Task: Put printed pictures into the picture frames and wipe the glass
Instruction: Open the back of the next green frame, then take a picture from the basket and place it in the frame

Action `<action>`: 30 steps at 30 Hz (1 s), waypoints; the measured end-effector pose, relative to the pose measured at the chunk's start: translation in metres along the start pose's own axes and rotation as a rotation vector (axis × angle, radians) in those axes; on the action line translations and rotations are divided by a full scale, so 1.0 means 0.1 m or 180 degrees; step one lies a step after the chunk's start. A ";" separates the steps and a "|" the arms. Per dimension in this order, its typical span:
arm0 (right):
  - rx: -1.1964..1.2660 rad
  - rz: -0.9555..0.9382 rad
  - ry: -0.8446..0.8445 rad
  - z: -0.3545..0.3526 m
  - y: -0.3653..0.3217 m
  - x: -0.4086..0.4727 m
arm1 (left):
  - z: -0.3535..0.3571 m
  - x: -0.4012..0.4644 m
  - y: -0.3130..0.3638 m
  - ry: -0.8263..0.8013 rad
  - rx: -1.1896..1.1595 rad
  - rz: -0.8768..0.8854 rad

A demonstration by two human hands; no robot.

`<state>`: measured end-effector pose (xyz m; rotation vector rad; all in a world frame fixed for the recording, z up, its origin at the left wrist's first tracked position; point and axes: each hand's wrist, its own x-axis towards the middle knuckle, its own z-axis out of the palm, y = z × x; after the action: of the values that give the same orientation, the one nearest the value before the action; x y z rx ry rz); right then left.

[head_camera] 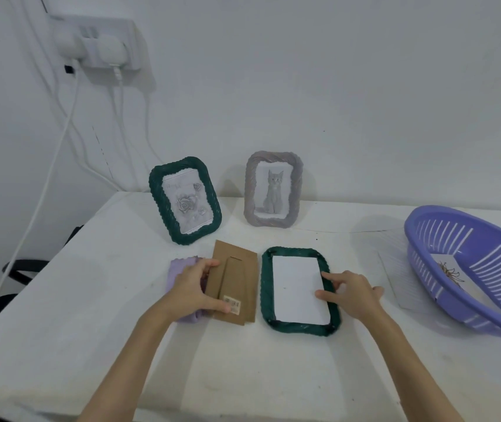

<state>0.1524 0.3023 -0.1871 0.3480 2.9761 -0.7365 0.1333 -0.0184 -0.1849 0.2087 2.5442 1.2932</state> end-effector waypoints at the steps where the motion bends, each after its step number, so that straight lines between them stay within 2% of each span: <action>1: -0.0011 0.0001 -0.0003 -0.01 0.03 0.00 | 0.06 0.01 0.03 -0.0002 0.0182 -0.0010; 5: 0.0193 -0.0031 0.0021 0.00 0.09 0.01 | 0.20 0.01 0.10 0.0088 0.1344 -0.0071; 9: 0.0305 -0.0050 0.0030 0.02 0.08 -0.02 | 0.19 0.01 0.09 -0.0003 0.1885 -0.0106; 14: 0.0465 -0.0020 0.0322 0.07 0.02 -0.08 | 0.36 0.06 0.33 0.0391 0.1646 0.0322; 18: 0.0346 -0.0100 0.0548 0.09 -0.09 -0.13 | 0.73 0.12 0.54 0.0047 0.1581 0.0676; 21: 0.0303 -0.0130 0.0566 0.10 -0.14 -0.14 | 0.88 0.17 0.53 -0.0010 0.1580 0.0683; 25: -0.0144 -0.0064 0.0676 0.14 -0.18 -0.15 | 0.96 0.17 0.50 0.0071 0.1645 0.0683; 30: 0.0000 0.0196 0.0703 0.15 -0.19 -0.14 | 0.96 0.18 0.52 0.0149 0.1416 0.0619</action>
<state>0.1615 0.2760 -0.1906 0.5529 3.1521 -0.7365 0.1458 0.0910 -0.2000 0.5316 2.8798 0.7753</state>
